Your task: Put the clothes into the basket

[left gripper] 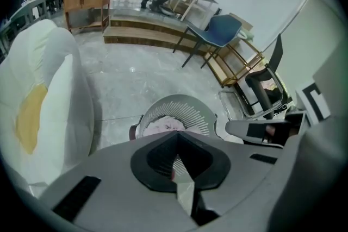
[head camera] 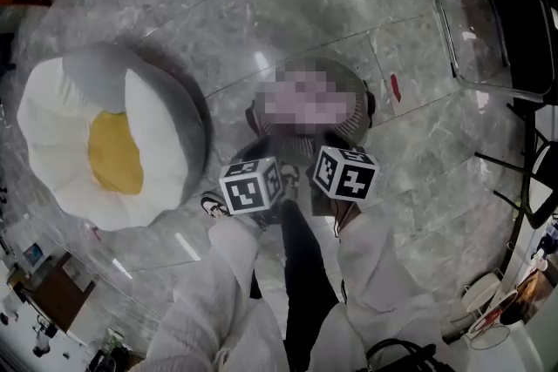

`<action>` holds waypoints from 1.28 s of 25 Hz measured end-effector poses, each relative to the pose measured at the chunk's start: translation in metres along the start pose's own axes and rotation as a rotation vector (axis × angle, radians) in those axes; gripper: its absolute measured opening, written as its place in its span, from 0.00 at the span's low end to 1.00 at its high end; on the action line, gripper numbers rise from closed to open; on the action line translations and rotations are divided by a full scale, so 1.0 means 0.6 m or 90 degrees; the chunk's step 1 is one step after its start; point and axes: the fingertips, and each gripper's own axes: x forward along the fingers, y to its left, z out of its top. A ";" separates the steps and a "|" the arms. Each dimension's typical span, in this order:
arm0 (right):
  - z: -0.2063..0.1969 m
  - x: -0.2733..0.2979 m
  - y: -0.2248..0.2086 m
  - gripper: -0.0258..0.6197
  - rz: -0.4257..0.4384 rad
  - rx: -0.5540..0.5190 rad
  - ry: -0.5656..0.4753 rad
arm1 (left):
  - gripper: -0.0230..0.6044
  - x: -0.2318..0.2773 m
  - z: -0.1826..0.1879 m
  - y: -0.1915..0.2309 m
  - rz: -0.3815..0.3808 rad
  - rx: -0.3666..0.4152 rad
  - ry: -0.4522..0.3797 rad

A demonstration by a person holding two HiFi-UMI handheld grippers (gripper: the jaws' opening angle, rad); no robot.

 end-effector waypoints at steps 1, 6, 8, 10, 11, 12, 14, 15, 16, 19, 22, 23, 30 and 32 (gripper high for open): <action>-0.004 0.004 0.003 0.09 0.005 0.009 0.004 | 0.04 0.001 -0.003 0.002 0.002 0.000 0.002; -0.019 0.007 0.008 0.09 0.009 0.024 0.013 | 0.04 -0.001 -0.011 0.008 0.006 0.007 0.011; -0.023 0.008 0.008 0.09 0.009 0.028 0.013 | 0.04 -0.002 -0.009 0.013 0.008 0.009 0.011; -0.025 0.008 0.007 0.09 0.009 0.031 0.013 | 0.04 -0.003 -0.008 0.017 0.011 0.011 0.009; -0.024 0.008 0.007 0.09 0.009 0.031 0.011 | 0.04 -0.004 -0.007 0.018 0.012 0.012 0.008; -0.023 0.007 0.006 0.09 0.008 0.032 0.009 | 0.04 -0.006 -0.006 0.019 0.013 0.013 0.008; -0.019 0.003 0.007 0.09 0.007 0.032 0.004 | 0.04 -0.012 -0.005 0.020 0.014 0.013 0.006; -0.017 0.001 0.009 0.09 0.006 0.031 0.002 | 0.04 -0.016 -0.004 0.021 0.014 0.013 0.004; -0.015 -0.001 0.011 0.09 0.006 0.029 0.000 | 0.04 -0.020 -0.003 0.023 0.015 0.013 0.003; -0.015 -0.016 0.018 0.09 -0.004 0.018 -0.001 | 0.04 -0.040 0.002 0.028 0.016 0.017 -0.005; -0.013 -0.047 0.032 0.09 -0.010 0.013 -0.005 | 0.04 -0.073 0.015 0.027 0.013 0.020 -0.018; -0.012 -0.061 0.038 0.09 -0.012 0.011 -0.007 | 0.04 -0.089 0.019 0.024 0.010 0.019 -0.022; 0.035 -0.187 0.108 0.09 -0.024 0.012 -0.075 | 0.04 -0.224 0.080 -0.006 -0.028 0.014 -0.085; 0.056 -0.222 0.138 0.09 -0.022 0.009 -0.105 | 0.04 -0.263 0.106 -0.005 -0.034 0.008 -0.109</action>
